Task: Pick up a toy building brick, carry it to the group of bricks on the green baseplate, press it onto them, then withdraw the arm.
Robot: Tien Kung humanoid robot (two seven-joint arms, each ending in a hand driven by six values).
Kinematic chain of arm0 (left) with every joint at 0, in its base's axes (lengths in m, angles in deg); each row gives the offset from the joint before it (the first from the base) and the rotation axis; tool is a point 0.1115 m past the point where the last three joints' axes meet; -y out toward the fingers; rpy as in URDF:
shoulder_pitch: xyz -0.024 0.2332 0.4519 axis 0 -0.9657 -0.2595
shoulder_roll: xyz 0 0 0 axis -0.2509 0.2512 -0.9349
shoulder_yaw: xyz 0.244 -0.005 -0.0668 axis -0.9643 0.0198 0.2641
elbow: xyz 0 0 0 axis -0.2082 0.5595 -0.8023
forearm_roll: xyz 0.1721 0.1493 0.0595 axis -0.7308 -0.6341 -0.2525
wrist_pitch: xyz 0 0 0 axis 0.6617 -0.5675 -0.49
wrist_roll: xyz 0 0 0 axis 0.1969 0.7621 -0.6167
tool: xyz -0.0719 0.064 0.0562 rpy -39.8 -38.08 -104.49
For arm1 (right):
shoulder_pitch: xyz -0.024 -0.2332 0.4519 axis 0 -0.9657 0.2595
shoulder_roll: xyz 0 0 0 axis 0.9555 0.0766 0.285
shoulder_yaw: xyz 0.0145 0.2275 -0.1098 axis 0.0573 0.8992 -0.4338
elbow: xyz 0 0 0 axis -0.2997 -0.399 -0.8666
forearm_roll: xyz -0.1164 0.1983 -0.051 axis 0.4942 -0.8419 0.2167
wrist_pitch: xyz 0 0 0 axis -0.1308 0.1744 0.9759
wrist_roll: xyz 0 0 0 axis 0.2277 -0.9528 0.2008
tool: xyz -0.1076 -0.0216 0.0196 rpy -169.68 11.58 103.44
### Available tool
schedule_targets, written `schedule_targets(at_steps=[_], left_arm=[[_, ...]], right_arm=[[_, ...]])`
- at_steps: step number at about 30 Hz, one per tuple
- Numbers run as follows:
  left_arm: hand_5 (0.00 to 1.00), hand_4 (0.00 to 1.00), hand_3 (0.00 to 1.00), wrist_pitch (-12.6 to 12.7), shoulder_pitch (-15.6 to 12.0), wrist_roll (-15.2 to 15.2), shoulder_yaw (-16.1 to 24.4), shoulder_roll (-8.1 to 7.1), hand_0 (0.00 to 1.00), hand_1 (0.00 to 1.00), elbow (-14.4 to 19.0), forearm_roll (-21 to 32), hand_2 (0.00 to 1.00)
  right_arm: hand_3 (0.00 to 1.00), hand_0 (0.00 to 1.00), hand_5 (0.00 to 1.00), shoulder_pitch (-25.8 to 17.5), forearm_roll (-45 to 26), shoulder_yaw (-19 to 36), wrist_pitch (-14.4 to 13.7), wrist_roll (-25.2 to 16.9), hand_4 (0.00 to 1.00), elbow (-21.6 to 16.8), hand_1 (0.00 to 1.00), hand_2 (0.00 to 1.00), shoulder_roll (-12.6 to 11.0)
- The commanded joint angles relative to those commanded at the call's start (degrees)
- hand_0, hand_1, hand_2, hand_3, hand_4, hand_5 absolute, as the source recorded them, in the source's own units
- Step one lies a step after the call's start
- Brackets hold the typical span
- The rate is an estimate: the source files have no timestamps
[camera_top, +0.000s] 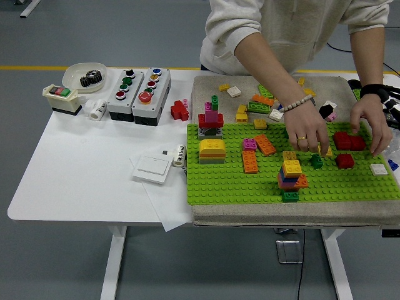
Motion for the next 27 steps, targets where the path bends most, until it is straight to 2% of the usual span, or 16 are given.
schedule_targets(at_steps=[8, 17, 27], left_arm=[[0.664, 0.639, 0.590, 0.0, 0.1, 0.1, -0.1, -0.03, 0.738, 0.722, 0.0, 0.0, 0.718], [0.665, 0.639, 0.590, 0.0, 0.2, 0.3, -0.4, -0.01, 0.738, 0.724, 0.0, 0.7, 0.718], [0.663, 0.638, 0.590, 0.0, -0.3, -0.2, 0.2, -0.05, 0.738, 0.723, 0.0, -0.5, 0.718]], right_arm=[[0.712, 0.726, 0.668, -0.2, 4.1, 0.1, 1.5, 0.8, 0.955, 0.8, 0.732, 0.758, -0.3], [0.721, 0.728, 0.663, -0.7, 13.5, -0.2, 4.5, 1.3, 0.953, 2.4, 0.734, 0.759, -1.2], [0.722, 0.729, 0.662, -1.9, 19.3, 0.5, 5.0, 0.8, 0.951, 3.0, 0.734, 0.759, -1.4]])
